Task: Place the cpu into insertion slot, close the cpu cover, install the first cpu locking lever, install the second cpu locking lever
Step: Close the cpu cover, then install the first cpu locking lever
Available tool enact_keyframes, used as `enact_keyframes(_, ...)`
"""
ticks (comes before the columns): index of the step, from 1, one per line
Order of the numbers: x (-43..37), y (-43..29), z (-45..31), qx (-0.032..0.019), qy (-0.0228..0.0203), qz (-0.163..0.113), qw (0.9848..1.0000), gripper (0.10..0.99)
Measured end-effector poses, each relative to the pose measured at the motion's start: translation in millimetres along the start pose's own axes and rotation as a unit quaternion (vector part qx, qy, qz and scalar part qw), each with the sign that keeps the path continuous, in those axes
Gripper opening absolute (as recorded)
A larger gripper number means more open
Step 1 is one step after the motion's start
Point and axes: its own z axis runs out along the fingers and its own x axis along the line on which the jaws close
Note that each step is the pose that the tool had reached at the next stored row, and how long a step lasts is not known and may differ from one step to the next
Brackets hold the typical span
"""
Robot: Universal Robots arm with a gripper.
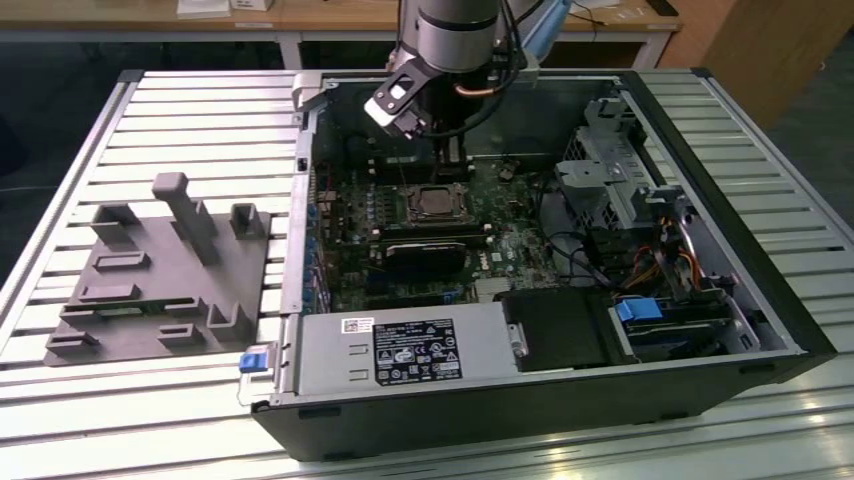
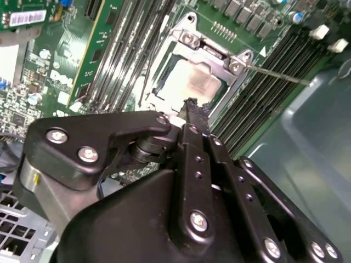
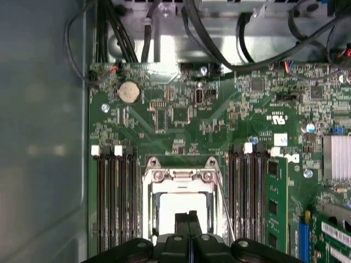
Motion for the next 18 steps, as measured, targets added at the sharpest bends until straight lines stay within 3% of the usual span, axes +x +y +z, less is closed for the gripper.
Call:
enact_keyframes(7,-0.2,-7.0,-0.1,0.0,0.0,0.0,1.0,0.106)
enact_keyframes(18,-0.1,-7.2,-6.8,0.0001,0.0,0.0,1.0,0.106)
